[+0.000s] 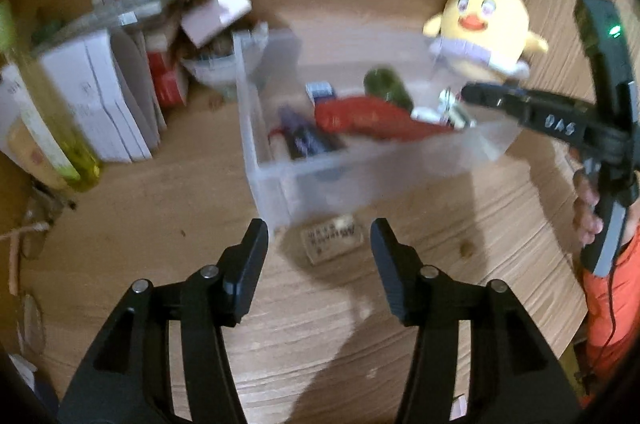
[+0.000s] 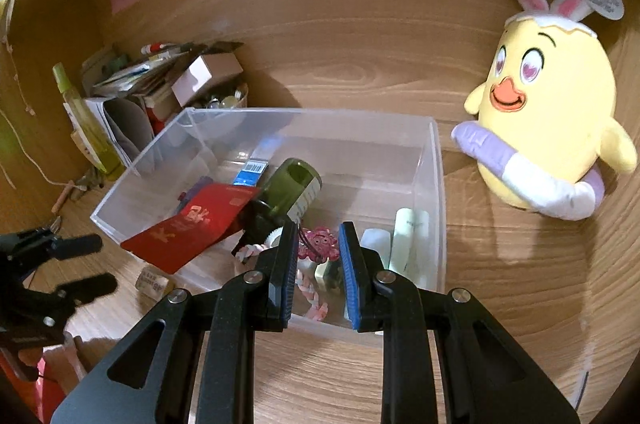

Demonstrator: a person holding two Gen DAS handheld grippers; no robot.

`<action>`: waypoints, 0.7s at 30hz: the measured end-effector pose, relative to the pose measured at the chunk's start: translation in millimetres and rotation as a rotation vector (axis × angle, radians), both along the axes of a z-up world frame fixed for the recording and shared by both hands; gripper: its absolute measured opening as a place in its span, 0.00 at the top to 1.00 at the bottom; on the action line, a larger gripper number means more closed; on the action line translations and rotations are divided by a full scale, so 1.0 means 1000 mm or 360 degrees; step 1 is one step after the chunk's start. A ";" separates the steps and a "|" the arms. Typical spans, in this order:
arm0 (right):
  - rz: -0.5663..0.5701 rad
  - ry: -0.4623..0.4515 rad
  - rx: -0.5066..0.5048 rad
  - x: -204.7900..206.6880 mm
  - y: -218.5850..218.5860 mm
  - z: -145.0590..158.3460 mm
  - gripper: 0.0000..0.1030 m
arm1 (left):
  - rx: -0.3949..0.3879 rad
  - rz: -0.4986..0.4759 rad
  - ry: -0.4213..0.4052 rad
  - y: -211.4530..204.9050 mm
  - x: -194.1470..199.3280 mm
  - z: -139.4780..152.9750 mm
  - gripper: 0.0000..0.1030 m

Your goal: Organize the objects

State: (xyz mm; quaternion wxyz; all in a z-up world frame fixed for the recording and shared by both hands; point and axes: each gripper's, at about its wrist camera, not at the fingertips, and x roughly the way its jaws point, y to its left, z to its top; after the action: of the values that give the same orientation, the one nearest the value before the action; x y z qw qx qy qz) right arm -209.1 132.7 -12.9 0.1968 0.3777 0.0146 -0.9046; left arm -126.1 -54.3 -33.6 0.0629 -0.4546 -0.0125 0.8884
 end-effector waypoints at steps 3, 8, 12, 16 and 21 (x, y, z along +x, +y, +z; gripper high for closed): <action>0.0004 -0.0003 0.0020 0.000 -0.001 -0.002 0.82 | 0.0033 -0.0014 -0.0134 0.003 -0.009 -0.016 0.48; 0.0024 0.0004 0.0036 0.001 -0.003 -0.006 0.81 | 0.0015 -0.0008 -0.0195 0.013 -0.018 -0.028 0.48; 0.0031 0.0005 0.0026 0.001 -0.003 -0.005 0.81 | 0.0025 0.0021 -0.0179 0.017 -0.022 -0.030 0.48; 0.0035 0.0002 0.0028 0.001 -0.003 -0.005 0.81 | 0.0033 0.0034 -0.0150 0.017 -0.023 -0.030 0.58; 0.0005 -0.0012 0.0030 0.002 -0.001 -0.003 0.79 | 0.0091 0.0017 -0.0144 0.016 -0.015 -0.029 0.59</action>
State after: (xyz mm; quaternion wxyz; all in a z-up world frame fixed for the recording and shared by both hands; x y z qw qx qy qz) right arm -206.9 131.8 -16.3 0.1948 0.3829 0.0231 -0.9027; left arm -140.9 -38.8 -62.2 0.0704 -0.4923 -0.0431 0.8665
